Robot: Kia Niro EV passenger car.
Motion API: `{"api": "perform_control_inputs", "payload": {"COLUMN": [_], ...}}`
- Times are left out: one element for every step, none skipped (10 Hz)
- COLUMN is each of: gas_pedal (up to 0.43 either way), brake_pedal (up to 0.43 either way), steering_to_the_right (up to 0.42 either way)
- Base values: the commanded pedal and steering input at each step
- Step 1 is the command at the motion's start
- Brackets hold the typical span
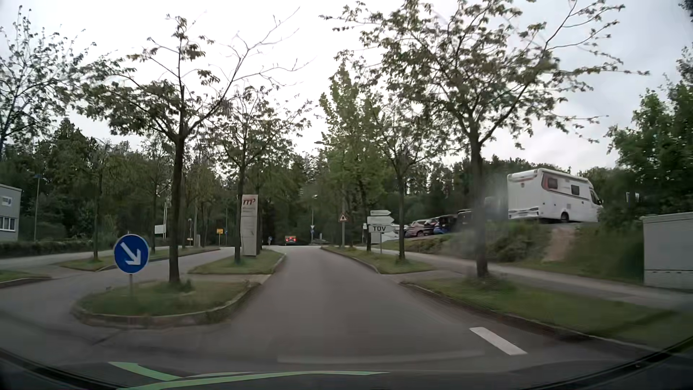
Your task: Follow the waypoints while adhering to traffic rules and regulations
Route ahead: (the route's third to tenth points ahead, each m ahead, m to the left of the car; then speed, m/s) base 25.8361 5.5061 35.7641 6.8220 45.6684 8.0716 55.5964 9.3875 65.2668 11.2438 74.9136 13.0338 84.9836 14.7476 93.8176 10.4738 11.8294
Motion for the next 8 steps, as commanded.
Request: {"api": "perform_control_inputs", "payload": {"gas_pedal": [0.098,0.11,0.11,0.11,0.11,0.11,0.11,0.11], "brake_pedal": [0.0,0.0,0.0,0.0,0.0,0.0,0.0,0.0], "steering_to_the_right": [-0.032,-0.032,-0.032,-0.03,-0.028,-0.024,-0.022,-0.02]}}
